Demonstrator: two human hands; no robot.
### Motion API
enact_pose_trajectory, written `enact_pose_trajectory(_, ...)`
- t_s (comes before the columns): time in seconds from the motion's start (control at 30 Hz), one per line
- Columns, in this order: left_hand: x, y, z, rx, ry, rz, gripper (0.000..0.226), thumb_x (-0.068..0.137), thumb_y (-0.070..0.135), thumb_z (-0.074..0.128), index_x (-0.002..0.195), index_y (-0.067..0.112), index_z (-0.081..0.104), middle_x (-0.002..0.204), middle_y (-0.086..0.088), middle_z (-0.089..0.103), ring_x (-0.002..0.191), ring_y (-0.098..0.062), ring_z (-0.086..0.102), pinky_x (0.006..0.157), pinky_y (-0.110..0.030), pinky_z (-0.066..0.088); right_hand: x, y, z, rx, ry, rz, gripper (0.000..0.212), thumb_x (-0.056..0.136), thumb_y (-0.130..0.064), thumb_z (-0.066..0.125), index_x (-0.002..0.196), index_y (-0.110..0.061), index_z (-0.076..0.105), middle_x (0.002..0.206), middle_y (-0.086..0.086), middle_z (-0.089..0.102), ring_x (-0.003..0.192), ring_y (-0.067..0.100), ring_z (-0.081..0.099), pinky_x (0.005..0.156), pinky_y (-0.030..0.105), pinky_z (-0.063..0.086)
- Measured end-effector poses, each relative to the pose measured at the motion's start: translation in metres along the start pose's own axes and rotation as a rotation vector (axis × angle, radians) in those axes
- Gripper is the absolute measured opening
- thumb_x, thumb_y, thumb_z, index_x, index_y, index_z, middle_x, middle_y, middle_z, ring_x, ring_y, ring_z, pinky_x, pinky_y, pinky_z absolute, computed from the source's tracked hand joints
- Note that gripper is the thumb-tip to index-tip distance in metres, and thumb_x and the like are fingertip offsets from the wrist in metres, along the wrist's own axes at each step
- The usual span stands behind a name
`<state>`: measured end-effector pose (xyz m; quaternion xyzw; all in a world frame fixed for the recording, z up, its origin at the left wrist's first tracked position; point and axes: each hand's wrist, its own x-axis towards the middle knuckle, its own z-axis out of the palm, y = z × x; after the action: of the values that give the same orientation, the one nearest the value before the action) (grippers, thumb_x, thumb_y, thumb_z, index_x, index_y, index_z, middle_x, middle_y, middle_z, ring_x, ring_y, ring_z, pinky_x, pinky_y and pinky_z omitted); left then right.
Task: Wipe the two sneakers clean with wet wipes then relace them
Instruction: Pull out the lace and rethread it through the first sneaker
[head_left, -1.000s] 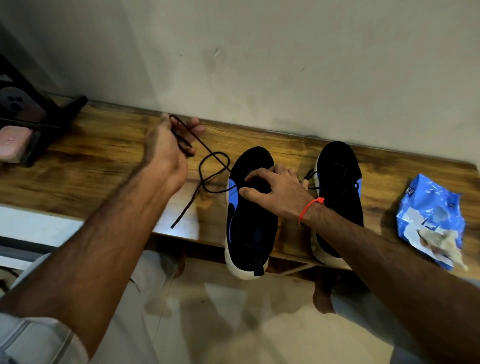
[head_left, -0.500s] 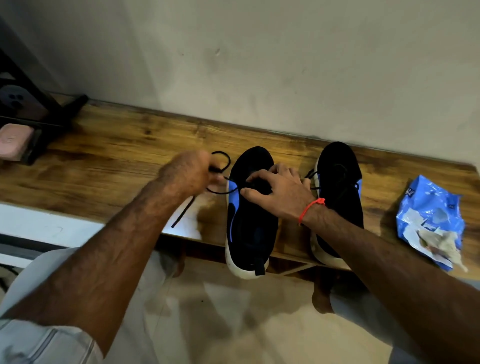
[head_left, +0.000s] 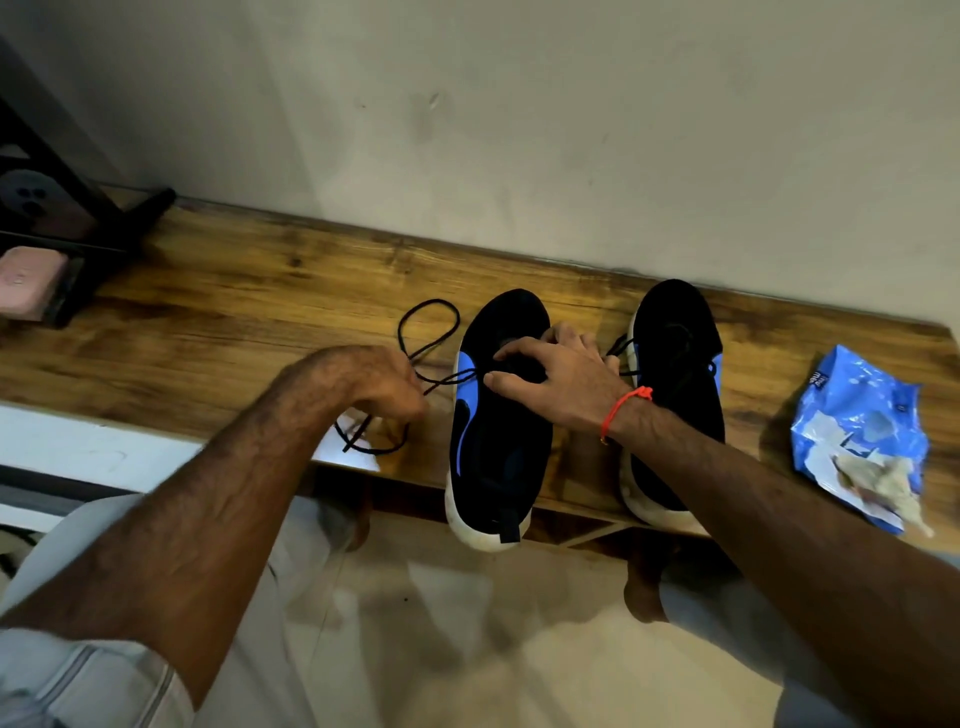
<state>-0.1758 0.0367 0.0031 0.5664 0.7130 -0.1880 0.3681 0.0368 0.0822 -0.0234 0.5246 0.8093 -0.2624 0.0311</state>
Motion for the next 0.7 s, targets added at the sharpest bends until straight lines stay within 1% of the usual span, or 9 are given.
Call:
enact_pose_trajectory(0.1,0.005,0.009,0.004,-0.129,0.074,-0.046,0.056,0.096,0.063,0.041,0.117,0.019,0.067,0.119,-0.004,0.065,0.106,-0.022,0.06,0.097,-0.042,0.049,0.005,0.008,0.0,0.093,-0.031,-0.023,0.041,0.092,-0.068,0.043,0.128,-0.052,0.053,0.117,-0.005,0.039,0.126,0.024,0.036,0.106,0.053,0.031)
enact_pose_trajectory(0.2,0.011,0.015,0.003,-0.125,0.24,-0.02,0.032,0.108,0.029,0.039,0.133,0.02,0.057,0.105,-0.007,0.072,0.091,-0.022,0.068,0.091,-0.046,0.056,0.014,0.021,-0.006,0.381,0.121,-0.034,0.03,0.101,-0.033,0.044,0.128,-0.038,0.058,0.118,-0.002,0.058,0.106,0.014,0.057,0.092,0.037,0.048)
enact_pose_trajectory(0.23,0.013,0.016,0.004,-0.136,0.277,-0.019,0.031,0.107,0.022,0.045,0.137,0.023,0.054,0.098,-0.005,0.071,0.082,-0.021,0.071,0.084,-0.046,0.06,0.015,0.024,-0.01,0.459,0.166,-0.001,0.033,0.102,-0.018,0.042,0.125,-0.032,0.06,0.111,-0.002,0.062,0.094,0.011,0.06,0.08,0.029,0.049)
enact_pose_trajectory(0.3,0.015,0.02,0.01,-0.208,0.276,-0.017,0.035,0.104,0.019,0.054,0.139,0.026,0.051,0.096,-0.003,0.068,0.066,-0.019,0.072,0.069,-0.04,0.064,0.018,0.033,-0.017,0.498,0.231,0.063,0.043,0.097,0.001,0.037,0.114,-0.03,0.063,0.095,-0.006,0.064,0.09,0.014,0.06,0.071,0.025,0.048)
enact_pose_trajectory(0.4,0.017,0.028,0.02,-0.139,0.296,-0.001,0.035,0.101,0.014,0.058,0.132,0.029,0.054,0.094,0.001,0.067,0.066,-0.016,0.071,0.065,-0.036,0.063,0.022,0.046,-0.02,0.376,0.208,0.1,0.039,0.094,-0.009,0.048,0.094,-0.045,0.063,0.092,-0.019,0.065,0.101,0.013,0.063,0.09,0.038,0.052)
enact_pose_trajectory(0.47,0.017,0.031,0.021,-0.058,0.363,0.001,0.02,0.102,0.019,0.058,0.119,0.028,0.06,0.1,0.0,0.067,0.073,-0.015,0.067,0.057,-0.033,0.055,0.018,0.047,-0.018,0.253,0.104,0.063,0.023,0.095,-0.027,0.056,0.098,-0.048,0.063,0.101,-0.023,0.065,0.112,0.013,0.059,0.103,0.053,0.042)
enact_pose_trajectory(0.5,0.016,0.031,0.019,-0.046,0.389,-0.007,0.015,0.102,0.022,0.058,0.115,0.028,0.062,0.101,0.001,0.067,0.074,-0.013,0.064,0.053,-0.03,0.047,0.015,0.046,-0.016,0.193,0.053,0.05,0.019,0.096,-0.033,0.057,0.107,-0.047,0.063,0.108,-0.022,0.065,0.117,0.014,0.056,0.106,0.054,0.036)
enact_pose_trajectory(0.57,0.019,0.029,0.017,-0.064,0.417,-0.038,0.011,0.103,0.023,0.057,0.112,0.026,0.062,0.099,0.001,0.066,0.073,-0.014,0.066,0.054,-0.028,0.044,0.011,0.043,-0.012,0.06,0.038,0.03,0.023,0.097,-0.036,0.057,0.119,-0.043,0.061,0.114,-0.019,0.066,0.12,0.016,0.054,0.104,0.051,0.03)
enact_pose_trajectory(0.7,0.027,0.025,0.017,-0.38,0.348,-0.046,0.008,0.104,0.023,0.051,0.109,0.023,0.057,0.092,-0.001,0.071,0.062,-0.016,0.074,0.073,-0.036,0.059,0.013,0.044,-0.015,-0.026,0.125,0.053,0.012,0.097,-0.038,0.056,0.104,-0.036,0.066,0.107,-0.013,0.068,0.115,0.02,0.056,0.098,0.048,0.03)
